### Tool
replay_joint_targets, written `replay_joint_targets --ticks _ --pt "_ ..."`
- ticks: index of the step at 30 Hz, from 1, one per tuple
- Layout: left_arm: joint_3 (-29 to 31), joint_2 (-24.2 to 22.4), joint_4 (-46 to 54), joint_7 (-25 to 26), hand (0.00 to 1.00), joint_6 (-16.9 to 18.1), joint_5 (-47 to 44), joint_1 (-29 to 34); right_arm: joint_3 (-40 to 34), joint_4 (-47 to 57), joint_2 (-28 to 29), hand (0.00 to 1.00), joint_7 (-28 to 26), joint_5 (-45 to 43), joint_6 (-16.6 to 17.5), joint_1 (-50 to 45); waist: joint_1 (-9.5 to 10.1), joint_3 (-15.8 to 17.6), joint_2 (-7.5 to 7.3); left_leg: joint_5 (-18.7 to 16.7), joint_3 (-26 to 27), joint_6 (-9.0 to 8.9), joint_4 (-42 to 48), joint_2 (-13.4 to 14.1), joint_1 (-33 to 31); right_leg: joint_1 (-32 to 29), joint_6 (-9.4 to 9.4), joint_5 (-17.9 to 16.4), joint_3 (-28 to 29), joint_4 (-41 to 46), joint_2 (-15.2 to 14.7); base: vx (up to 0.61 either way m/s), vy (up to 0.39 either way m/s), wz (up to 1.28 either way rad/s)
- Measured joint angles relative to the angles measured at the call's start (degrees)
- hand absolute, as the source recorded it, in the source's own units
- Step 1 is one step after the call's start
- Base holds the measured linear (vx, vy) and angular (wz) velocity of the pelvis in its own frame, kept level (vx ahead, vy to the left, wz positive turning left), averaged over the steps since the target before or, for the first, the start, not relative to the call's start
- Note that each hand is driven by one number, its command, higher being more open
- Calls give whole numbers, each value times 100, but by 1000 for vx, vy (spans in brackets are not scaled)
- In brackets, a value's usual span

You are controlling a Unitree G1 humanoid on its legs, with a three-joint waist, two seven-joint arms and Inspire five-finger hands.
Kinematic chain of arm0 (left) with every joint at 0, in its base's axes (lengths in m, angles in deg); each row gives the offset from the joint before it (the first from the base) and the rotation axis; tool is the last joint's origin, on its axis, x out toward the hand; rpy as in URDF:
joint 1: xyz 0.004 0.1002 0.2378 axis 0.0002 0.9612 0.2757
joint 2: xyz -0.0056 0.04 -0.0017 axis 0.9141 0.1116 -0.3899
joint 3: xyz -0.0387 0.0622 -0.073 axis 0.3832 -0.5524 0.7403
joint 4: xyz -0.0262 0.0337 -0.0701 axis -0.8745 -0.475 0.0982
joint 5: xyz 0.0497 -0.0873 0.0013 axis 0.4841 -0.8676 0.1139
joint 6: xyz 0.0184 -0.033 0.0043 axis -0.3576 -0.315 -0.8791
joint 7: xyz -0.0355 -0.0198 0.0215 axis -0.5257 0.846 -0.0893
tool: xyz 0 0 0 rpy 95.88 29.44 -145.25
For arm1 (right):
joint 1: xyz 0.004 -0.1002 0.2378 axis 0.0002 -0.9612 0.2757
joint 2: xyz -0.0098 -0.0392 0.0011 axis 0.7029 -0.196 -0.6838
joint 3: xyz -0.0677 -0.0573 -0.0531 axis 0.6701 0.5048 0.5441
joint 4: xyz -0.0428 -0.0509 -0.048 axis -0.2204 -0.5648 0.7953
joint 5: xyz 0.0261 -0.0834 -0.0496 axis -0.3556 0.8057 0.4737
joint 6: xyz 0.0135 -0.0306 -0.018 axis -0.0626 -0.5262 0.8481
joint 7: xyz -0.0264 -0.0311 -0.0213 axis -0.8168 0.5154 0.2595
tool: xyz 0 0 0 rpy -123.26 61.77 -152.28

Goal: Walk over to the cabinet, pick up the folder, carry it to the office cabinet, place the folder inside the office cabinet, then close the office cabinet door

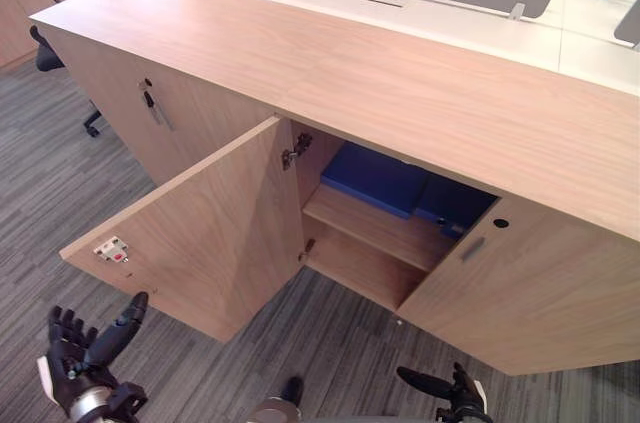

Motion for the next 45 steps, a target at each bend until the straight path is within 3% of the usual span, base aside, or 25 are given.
replay_joint_targets --ticks 9,15,22,28,32,34,36,39,40,43,45 --pt "-396 486 206 -24 100 98 226 -345 47 -30 -63 100 -81 -3 3 -5 -123 2 14 -2 38 0 0 2 -4 -26 -4 1 48 0 2 0 0 0" --pt "-642 518 181 15 100 156 215 -352 47 -154 -143 100 -95 -2 3 -16 -142 12 35 -13 121 -10 -3 24 -7 -82 -7 3 161 16 14 -3 -4 -7" --pt "-1093 214 907 9 100 298 207 614 34 -322 -164 100 -108 -4 4 -23 -121 1 52 -21 290 -19 -4 53 0 -152 -18 11 333 52 26 -22 -4 -9" --pt "-2117 33 1277 -249 100 487 99 1593 10 -413 -212 100 -110 -5 17 -22 -19 -45 130 -16 505 -24 -4 80 -15 -177 -1 35 434 63 24 -43 -1 1" --pt "-2991 364 1002 -704 100 375 87 1821 116 -409 -262 100 -127 1 27 2 -18 -52 168 64 891 -103 -4 167 -107 -249 77 -4 438 106 22 -70 -4 14" --pt "-3621 800 654 -1041 100 234 106 1669 309 -410 -311 100 -147 54 36 94 -64 -51 202 93 918 -67 -3 183 -225 -437 86 -11 576 143 40 -79 0 -4" --pt "-4317 1240 179 -1599 100 -39 52 1101 532 -410 -306 100 -168 136 29 253 -242 -42 202 137 1049 -91 1 265 -424 -735 84 -9 938 161 137 -77 -19 -22" --pt "-4560 1331 -70 -2009 100 -281 -185 647 693 -393 -302 100 -231 276 28 400 -390 -38 195 139 1290 -95 23 319 -509 -970 61 27 1269 154 209 -18 -6 -62" --pt "-4592 1333 -91 -2236 100 -455 -307 281 808 -321 -283 100 -280 298 20 468 -501 15 108 115 1556 -97 26 370 -552 -1144 43 117 1528 113 266 15 -6 -82" --pt "-4598 1270 -151 -2172 100 -505 -221 -602 887 -171 -299 100 -252 335 0 436 -740 89 -22 64 1874 -136 29 424 -625 -1348 -22 328 1820 1 331 49 -10 -68" --pt "-4561 1182 -252 -1950 100 -507 -54 -945 879 -159 -332 100 -227 331 -26 430 -835 98 -21 51 2016 -164 30 426 -593 -1351 -20 467 1940 -94 358 109 -10 -47"
